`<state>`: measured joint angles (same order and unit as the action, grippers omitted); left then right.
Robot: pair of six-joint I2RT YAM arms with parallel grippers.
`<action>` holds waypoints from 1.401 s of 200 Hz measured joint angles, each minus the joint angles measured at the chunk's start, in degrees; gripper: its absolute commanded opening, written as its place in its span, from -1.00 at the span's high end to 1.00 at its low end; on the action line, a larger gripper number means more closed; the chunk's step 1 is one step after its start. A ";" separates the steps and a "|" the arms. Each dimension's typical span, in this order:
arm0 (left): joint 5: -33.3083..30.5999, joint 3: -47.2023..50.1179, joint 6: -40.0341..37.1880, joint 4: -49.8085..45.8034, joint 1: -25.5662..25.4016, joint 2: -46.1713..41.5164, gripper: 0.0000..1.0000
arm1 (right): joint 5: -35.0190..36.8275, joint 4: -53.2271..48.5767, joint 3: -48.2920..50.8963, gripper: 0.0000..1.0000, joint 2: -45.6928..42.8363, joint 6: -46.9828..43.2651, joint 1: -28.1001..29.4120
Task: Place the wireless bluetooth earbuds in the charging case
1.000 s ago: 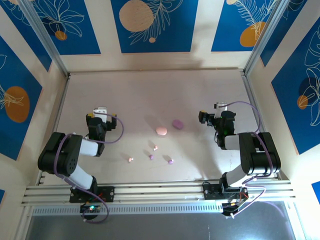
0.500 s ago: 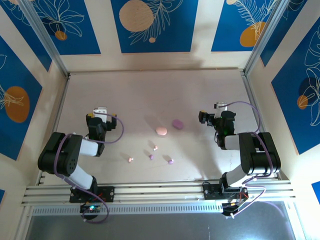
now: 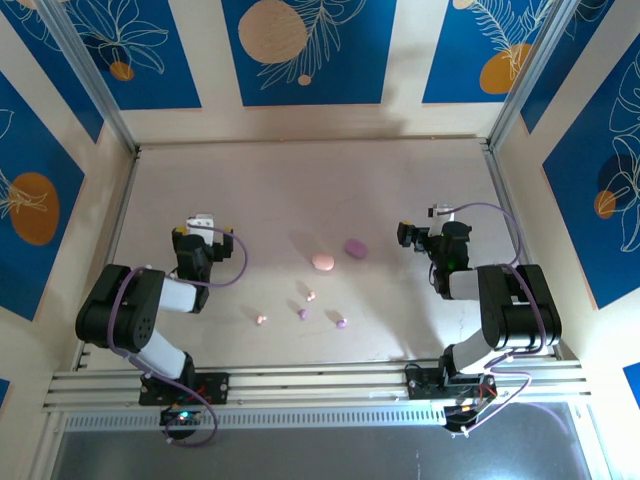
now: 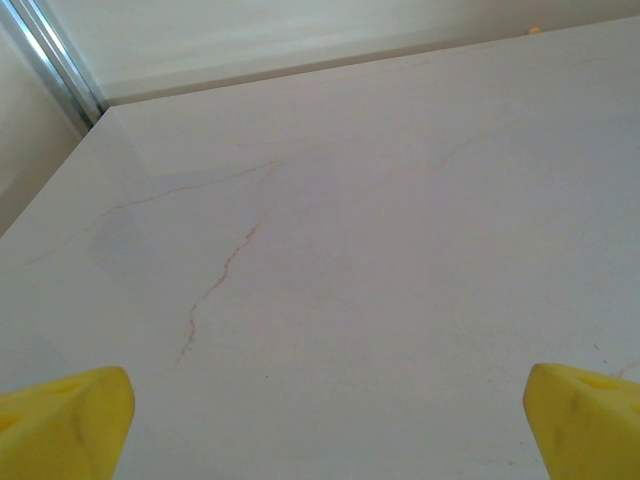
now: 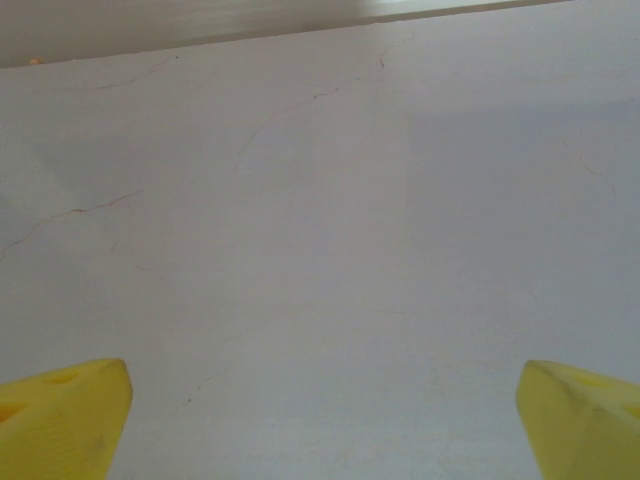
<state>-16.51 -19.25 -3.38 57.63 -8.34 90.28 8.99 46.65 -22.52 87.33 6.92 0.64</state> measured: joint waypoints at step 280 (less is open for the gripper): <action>8.90 -2.49 21.27 -35.93 -19.58 -48.72 -0.99 | -6.03 -56.96 -15.45 -0.98 -44.63 16.81 4.09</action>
<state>-7.62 -21.74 17.89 21.69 -27.92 41.56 2.96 -10.31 -37.98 42.70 23.73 4.73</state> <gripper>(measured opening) 0.996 0.990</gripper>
